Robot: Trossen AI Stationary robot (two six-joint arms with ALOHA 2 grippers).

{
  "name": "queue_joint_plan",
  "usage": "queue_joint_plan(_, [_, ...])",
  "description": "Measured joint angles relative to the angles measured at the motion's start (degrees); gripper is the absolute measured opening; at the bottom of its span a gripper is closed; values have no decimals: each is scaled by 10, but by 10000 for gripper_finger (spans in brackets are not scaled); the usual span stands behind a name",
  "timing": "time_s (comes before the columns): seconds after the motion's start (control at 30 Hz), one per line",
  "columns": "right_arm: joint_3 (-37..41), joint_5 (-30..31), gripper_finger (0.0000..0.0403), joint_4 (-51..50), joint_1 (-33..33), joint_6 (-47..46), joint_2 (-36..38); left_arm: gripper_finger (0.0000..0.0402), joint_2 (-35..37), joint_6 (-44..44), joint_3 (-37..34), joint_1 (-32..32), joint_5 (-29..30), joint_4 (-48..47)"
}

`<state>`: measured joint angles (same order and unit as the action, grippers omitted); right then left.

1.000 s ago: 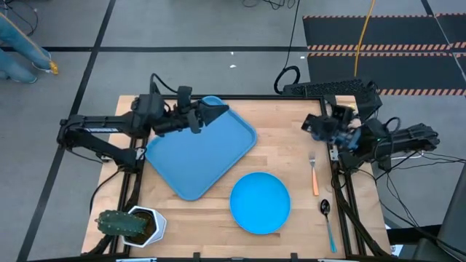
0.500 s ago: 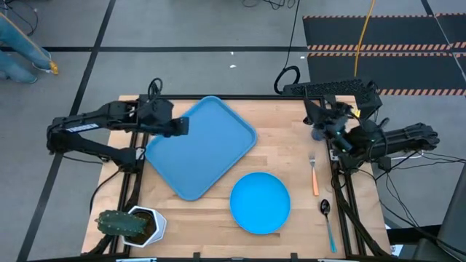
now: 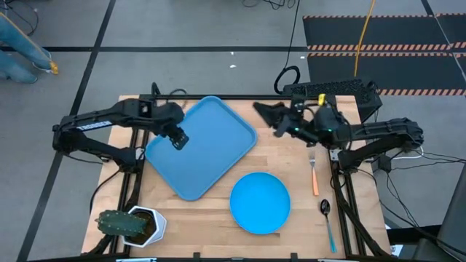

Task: Pick and place plate/cup/fork/spoon on tray
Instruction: Prepare the blue serving tray on the table

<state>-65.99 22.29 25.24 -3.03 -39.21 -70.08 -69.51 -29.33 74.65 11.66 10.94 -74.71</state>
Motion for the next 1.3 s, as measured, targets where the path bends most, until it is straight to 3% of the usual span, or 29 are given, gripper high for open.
queue_joint_plan(0.13, [-74, -71, 132, -105, 3, 6, -17, 245, -41, 32, 0, 37, 72, -55])
queue_joint_plan(0.37, [-119, -148, 178, -102, -13, 9, 11, 276, -83, 18, 0, 97, 3, -22])
queue_joint_plan(0.53, [-135, -149, 180, -107, -39, 33, 27, 254, -100, 49, -27, 125, -58, 76])
queue_joint_plan(0.77, [-136, -151, 180, -149, -54, 39, 40, 225, -140, 95, -84, 177, -58, 45])
queue_joint_plan(1.03, [-136, -131, 180, -156, -54, 39, 41, 233, -145, 160, -170, 227, -87, 62])
queue_joint_plan(1.3, [-136, -89, 180, -170, -45, 37, 40, 241, -145, 167, -199, 259, -72, 128])
